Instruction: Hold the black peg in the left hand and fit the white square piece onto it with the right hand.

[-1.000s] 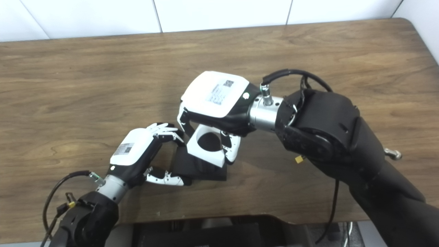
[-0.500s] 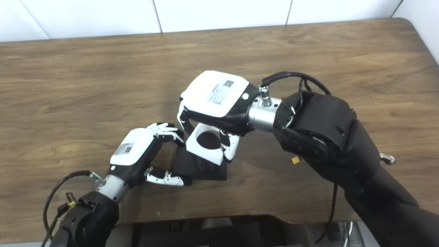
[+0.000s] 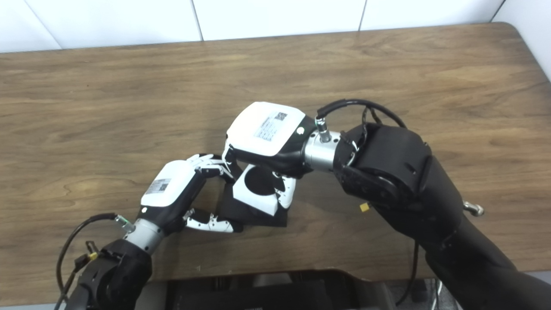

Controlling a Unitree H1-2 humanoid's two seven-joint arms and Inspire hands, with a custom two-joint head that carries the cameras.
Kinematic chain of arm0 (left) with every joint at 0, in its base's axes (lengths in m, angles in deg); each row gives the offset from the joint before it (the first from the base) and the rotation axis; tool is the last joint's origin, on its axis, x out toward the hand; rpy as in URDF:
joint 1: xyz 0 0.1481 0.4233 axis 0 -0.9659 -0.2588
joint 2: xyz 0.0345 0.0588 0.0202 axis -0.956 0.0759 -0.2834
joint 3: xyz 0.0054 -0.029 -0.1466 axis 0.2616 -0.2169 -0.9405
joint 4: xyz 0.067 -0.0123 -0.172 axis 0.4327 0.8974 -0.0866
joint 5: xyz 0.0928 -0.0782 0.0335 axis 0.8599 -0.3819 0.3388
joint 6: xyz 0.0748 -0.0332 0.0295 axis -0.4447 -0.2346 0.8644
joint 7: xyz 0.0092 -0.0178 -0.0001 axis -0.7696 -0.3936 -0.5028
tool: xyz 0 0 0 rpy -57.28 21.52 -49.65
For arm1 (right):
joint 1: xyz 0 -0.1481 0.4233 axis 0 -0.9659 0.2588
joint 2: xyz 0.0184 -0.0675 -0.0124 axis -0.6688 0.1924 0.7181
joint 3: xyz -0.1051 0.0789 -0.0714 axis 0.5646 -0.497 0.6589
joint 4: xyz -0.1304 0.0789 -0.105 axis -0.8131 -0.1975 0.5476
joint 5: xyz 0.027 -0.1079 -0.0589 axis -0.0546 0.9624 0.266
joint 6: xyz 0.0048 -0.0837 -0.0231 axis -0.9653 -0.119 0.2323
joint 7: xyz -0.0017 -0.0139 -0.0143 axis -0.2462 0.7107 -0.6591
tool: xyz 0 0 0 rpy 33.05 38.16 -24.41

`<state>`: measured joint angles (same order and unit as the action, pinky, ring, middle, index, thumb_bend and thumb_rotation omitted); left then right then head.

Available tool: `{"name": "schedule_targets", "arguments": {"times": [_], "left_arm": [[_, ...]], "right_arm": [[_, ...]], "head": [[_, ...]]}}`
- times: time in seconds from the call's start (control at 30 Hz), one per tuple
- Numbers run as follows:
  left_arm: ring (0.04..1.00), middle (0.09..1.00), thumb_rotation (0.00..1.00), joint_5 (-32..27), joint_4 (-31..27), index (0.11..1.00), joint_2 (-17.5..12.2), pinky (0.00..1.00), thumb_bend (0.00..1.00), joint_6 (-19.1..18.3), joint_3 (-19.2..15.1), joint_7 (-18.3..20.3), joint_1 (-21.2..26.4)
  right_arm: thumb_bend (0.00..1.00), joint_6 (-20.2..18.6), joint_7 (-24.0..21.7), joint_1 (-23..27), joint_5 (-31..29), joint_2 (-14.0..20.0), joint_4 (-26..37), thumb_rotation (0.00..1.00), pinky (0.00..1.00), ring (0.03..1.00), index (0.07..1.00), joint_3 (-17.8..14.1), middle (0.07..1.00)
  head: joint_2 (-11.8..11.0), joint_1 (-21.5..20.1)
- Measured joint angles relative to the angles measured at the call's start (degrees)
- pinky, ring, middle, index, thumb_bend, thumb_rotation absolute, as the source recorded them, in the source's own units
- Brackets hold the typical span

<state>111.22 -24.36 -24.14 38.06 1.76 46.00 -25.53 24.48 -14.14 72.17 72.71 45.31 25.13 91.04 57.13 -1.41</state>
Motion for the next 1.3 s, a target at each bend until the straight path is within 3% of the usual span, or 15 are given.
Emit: {"name": "schedule_targets", "arguments": {"times": [0.47,0.5,0.53,0.63,0.77,0.9,1.3], "left_arm": [[0.886,0.799,0.05,0.32,0.01,0.485,0.64,0.93,0.52,-0.05,-0.01,0.07,0.05],[0.886,0.799,0.05,0.32,0.01,0.485,0.66,0.94,0.52,-0.06,-0.02,0.07,0.06],[0.886,0.799,0.05,0.33,0.01,0.485,0.69,0.93,0.52,-0.06,-0.02,0.07,0.06],[0.887,0.8,0.05,0.42,0.03,0.485,0.7,0.93,0.52,-0.07,-0.03,0.07,0.06],[0.887,0.801,0.05,0.6,0.03,0.485,0.7,0.93,0.52,-0.06,-0.03,0.06,0.08],[0.888,0.802,0.05,0.72,0.04,0.485,0.76,0.93,0.52,-0.06,0.02,0.09,0.11],[0.881,0.796,0.05,0.73,0.05,0.486,0.72,0.92,0.52,-0.04,-0.02,0.06,0.14]], "right_arm": [[0.52,1.19,-0.01,-0.75,0.24,-0.38,-1.34,0.14,0.84,0.861,0.49,-0.37,0.766],[0.77,1.23,-0.06,-0.75,0.32,-0.38,-1.33,0.2,0.85,0.865,0.561,-0.36,0.774],[0.88,1.22,-0.12,-0.75,0.43,-0.38,-1.33,0.24,0.86,0.869,0.598,-0.36,0.781],[0.99,1.17,-0.57,-0.72,1.13,-0.31,-1.31,0.36,0.9,0.897,0.684,-0.48,0.812],[1.0,1.22,-0.64,0.26,1.35,-0.12,-1.15,0.56,0.96,0.929,0.744,-0.73,0.85],[0.99,1.21,-0.62,1.47,1.44,-0.06,-1.07,0.64,0.99,0.948,0.782,-1.26,0.868],[0.88,0.65,-0.64,1.91,1.31,-1.07,-0.31,0.7,0.95,0.946,0.825,-5.43,0.864]], "head": [[-0.09,0.0],[-0.09,0.0],[-0.17,0.0],[-0.18,0.09],[-0.26,0.09],[-0.35,0.18],[-0.62,0.18]]}}
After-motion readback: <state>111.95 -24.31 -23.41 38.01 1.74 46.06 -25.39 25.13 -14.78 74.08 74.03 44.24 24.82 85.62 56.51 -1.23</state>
